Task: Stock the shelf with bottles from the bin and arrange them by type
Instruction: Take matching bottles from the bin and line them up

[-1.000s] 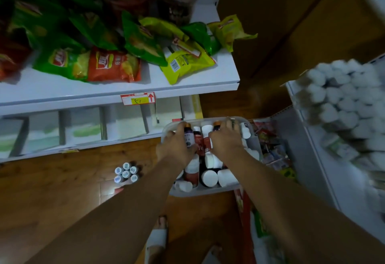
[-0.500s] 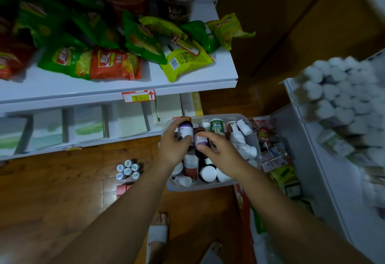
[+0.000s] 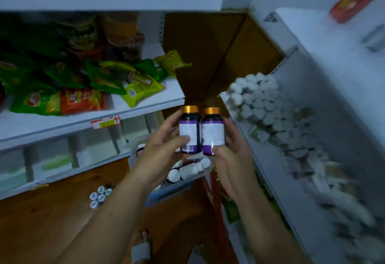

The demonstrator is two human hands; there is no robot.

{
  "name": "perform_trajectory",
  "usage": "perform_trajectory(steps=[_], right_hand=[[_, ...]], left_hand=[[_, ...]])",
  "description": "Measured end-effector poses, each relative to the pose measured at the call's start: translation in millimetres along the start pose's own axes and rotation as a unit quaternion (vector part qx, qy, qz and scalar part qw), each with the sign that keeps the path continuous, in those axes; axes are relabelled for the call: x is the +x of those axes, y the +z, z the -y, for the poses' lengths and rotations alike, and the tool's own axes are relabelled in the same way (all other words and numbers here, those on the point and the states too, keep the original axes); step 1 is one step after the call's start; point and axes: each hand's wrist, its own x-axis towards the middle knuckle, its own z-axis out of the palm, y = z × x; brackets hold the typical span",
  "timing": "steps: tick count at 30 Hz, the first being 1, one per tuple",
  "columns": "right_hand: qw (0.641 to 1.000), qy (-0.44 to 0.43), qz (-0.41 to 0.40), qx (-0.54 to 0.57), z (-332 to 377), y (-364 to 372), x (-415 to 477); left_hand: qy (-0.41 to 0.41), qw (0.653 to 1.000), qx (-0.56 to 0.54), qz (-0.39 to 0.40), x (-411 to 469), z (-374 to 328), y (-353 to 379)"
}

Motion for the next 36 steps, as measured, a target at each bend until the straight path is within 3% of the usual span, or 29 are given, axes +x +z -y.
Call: perform_trajectory(steps=[7, 15, 25, 36], right_hand=[[0.981, -0.135, -0.137, 0.026, 117.2, -55.5, -99.6], [0.909, -0.249, -0.335, -0.011, 194.2, -149.0, -237.0], [0.847, -0.292, -0.439, -0.072, 209.9, -281.7, -379.2], [0.804, -0.217, -0.54, -0.126, 150.1, -429.7, -457.3]], left_hand=[[0.052, 0.982, 0.038, 0.175, -41.3, -55.2, 144.0], [0.081, 0.922, 0.133, 0.355, -104.5, -48.9, 305.7], [0.145, 0.863, 0.213, 0.435, -207.9, 32.6, 463.9], [0.191, 0.821, 0.328, 0.425, -262.3, 176.4, 561.6]])
